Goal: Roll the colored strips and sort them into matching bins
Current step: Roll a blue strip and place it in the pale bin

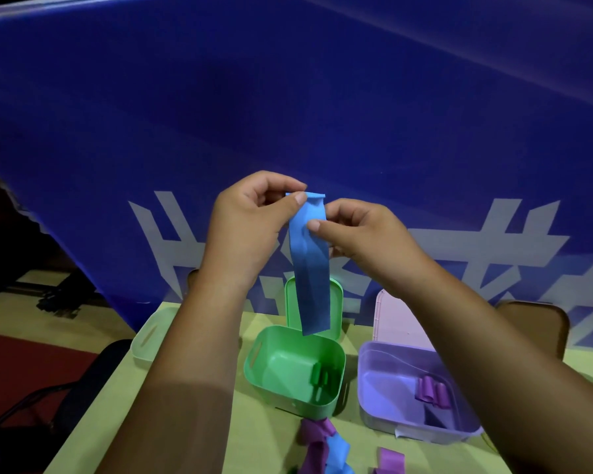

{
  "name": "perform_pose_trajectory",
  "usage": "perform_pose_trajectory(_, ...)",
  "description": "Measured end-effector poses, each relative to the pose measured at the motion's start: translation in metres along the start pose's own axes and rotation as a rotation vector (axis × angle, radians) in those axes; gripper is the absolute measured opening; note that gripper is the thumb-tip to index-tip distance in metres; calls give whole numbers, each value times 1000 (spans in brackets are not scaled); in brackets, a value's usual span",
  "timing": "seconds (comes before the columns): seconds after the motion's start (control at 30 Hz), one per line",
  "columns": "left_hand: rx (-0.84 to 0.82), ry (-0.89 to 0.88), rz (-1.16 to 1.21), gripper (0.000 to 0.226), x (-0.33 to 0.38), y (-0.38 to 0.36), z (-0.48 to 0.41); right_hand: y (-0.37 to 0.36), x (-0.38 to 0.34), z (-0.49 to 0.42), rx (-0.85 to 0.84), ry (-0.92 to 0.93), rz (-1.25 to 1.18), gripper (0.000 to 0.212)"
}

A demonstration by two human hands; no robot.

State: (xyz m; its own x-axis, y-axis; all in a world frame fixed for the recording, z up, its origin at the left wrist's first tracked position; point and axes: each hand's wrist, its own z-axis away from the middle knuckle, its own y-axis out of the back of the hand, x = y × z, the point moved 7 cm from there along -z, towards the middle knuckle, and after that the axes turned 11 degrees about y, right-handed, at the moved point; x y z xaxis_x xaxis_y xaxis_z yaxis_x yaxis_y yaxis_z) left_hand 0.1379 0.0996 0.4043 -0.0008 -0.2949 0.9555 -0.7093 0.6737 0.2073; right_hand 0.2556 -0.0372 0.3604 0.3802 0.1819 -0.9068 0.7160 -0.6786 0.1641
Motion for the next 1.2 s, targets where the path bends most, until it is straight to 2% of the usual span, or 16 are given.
perform_pose_trajectory(0.1,-18,-15,-1,9,3,0,4,2,-8,-2,54,-12,-109,24)
perform_pose_trajectory(0.4,-62,-13,1,10,9,-2,11,14,-33,-5,112,109,66,23)
perform_pose_trajectory(0.73,-79,19,45,12,10,0,14,13,-44,0,159,216,87,19)
perform_pose_trajectory(1.07,-95,81,83,13,4,-1,15,8,-34,4,180,147,-20,17)
perform_pose_trajectory(1.2,-105,130,169,15,-1,-3,17,7,-30,5,185,129,-60,9)
